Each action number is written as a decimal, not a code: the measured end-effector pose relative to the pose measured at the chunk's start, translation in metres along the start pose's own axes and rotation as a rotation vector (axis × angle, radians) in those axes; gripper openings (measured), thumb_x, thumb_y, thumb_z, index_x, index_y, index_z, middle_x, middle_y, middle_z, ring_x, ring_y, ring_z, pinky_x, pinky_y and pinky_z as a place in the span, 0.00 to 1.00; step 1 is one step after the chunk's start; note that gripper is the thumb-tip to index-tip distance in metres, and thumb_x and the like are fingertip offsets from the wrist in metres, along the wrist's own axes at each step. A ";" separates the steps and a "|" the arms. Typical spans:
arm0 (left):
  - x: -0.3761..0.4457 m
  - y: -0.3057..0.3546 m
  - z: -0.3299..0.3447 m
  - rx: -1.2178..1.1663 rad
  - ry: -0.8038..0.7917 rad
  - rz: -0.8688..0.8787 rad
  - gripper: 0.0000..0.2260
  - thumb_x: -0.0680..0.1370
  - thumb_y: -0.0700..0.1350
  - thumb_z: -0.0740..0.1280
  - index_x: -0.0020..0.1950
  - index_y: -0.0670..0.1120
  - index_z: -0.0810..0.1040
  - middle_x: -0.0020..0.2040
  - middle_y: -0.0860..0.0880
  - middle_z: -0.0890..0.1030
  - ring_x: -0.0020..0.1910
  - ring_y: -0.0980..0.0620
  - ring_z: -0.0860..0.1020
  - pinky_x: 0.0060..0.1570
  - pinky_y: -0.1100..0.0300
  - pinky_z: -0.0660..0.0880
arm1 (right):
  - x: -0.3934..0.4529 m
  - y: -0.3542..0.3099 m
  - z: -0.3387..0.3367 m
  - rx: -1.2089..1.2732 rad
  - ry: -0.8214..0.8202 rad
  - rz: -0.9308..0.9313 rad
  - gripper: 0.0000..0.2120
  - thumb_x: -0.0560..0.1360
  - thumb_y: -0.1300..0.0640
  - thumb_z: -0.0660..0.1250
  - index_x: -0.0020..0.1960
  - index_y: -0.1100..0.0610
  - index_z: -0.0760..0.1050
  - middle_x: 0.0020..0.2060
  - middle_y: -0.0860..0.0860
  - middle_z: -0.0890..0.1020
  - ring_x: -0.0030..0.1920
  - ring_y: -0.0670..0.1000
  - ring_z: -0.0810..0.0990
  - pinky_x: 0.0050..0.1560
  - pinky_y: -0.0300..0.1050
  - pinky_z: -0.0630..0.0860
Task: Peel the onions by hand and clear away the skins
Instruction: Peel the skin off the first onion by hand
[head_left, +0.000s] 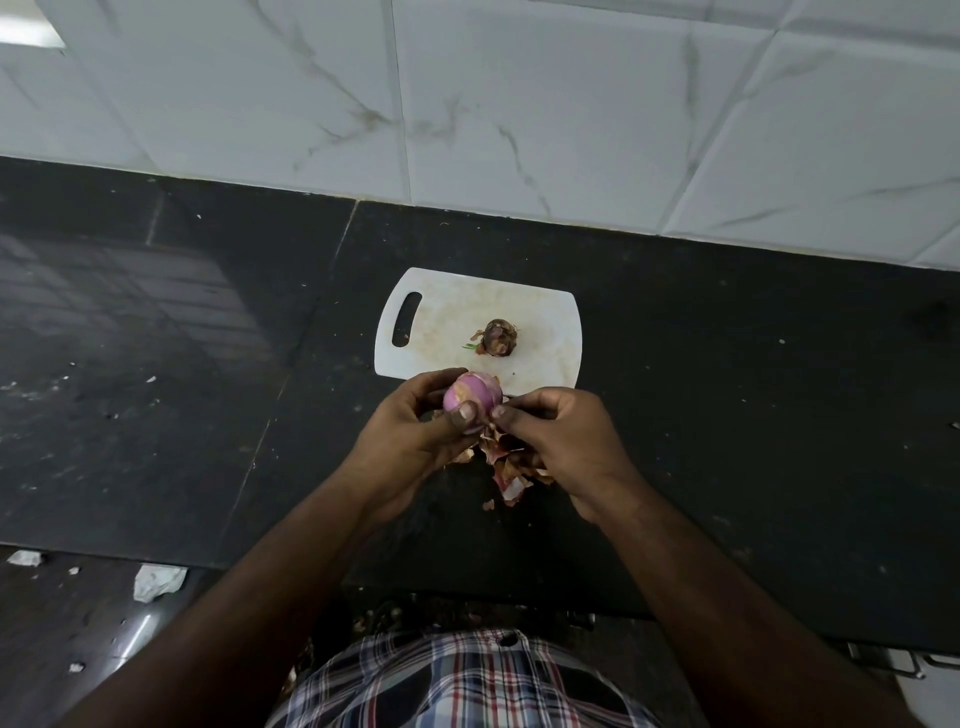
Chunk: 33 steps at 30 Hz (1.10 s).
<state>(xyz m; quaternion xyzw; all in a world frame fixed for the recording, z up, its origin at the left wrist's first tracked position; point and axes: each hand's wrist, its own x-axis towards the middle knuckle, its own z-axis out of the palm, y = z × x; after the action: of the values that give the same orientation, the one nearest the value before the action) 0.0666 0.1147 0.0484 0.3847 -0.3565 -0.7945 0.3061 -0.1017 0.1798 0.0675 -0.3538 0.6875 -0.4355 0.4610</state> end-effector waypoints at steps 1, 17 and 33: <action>0.001 -0.001 0.000 0.022 0.011 0.003 0.26 0.69 0.40 0.75 0.66 0.43 0.76 0.65 0.39 0.77 0.59 0.42 0.83 0.55 0.52 0.81 | 0.000 -0.001 0.000 0.002 0.005 0.009 0.03 0.75 0.58 0.73 0.45 0.57 0.84 0.38 0.53 0.87 0.41 0.54 0.87 0.41 0.49 0.84; -0.001 -0.006 0.003 0.297 0.084 0.126 0.30 0.63 0.43 0.79 0.64 0.45 0.74 0.62 0.44 0.77 0.58 0.42 0.82 0.53 0.44 0.82 | -0.001 -0.010 0.007 -0.526 0.047 -0.127 0.07 0.77 0.54 0.66 0.43 0.54 0.79 0.33 0.47 0.81 0.31 0.44 0.78 0.32 0.39 0.71; -0.004 0.006 -0.013 -0.065 -0.039 -0.050 0.21 0.74 0.38 0.70 0.67 0.38 0.74 0.65 0.35 0.77 0.59 0.35 0.82 0.53 0.50 0.82 | 0.014 -0.012 -0.027 -0.644 0.022 -0.136 0.04 0.78 0.54 0.66 0.50 0.53 0.78 0.41 0.46 0.81 0.40 0.45 0.79 0.38 0.43 0.76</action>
<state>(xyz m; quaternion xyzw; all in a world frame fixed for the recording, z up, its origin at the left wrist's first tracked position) 0.0808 0.1103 0.0486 0.3679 -0.3266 -0.8204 0.2913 -0.1303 0.1706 0.0793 -0.5217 0.7697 -0.2294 0.2878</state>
